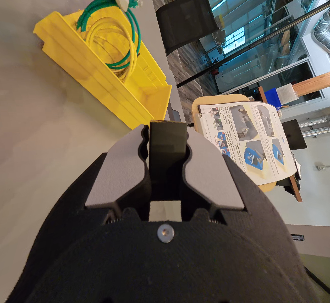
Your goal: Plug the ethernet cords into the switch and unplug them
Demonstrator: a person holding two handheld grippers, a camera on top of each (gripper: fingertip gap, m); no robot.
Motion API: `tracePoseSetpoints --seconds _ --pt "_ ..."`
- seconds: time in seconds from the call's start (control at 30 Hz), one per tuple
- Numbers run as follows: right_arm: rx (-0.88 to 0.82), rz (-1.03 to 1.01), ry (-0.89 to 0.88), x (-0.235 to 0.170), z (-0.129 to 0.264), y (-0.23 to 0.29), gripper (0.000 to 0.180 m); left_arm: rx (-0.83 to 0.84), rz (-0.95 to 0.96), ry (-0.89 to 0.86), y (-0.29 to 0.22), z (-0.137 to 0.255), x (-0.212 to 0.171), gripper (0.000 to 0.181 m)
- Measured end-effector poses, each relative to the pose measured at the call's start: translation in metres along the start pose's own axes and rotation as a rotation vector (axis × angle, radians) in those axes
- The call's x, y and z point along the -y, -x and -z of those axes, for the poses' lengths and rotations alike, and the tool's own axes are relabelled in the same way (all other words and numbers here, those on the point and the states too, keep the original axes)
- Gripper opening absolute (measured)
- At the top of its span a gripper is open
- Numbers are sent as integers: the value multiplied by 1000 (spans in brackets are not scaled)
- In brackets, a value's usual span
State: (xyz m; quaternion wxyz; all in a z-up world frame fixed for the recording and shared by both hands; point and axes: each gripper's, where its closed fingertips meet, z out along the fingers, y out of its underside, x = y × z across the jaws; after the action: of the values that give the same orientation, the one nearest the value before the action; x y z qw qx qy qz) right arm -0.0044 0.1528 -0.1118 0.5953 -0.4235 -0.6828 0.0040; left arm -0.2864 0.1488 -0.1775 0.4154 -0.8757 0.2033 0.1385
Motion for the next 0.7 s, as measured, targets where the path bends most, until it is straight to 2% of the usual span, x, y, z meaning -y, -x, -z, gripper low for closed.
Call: tracePoseSetpoints --seconds 0.03,0.3,0.43,0.53,0.7 --pt "1 3 1 0 -1 1 35 24 -2 1 7 3 2 11" --pt "-24 7 -17 1 1 -2 35 110 -181 17 38 32 16 11" --pt "-46 31 -32 3 0 -3 35 85 -284 27 35 56 35 11" --pt "-73 67 -40 5 0 -4 35 0 -356 -17 13 82 62 11" --pt "-122 118 -58 10 -1 -6 34 -266 -486 -75 -73 106 102 11"
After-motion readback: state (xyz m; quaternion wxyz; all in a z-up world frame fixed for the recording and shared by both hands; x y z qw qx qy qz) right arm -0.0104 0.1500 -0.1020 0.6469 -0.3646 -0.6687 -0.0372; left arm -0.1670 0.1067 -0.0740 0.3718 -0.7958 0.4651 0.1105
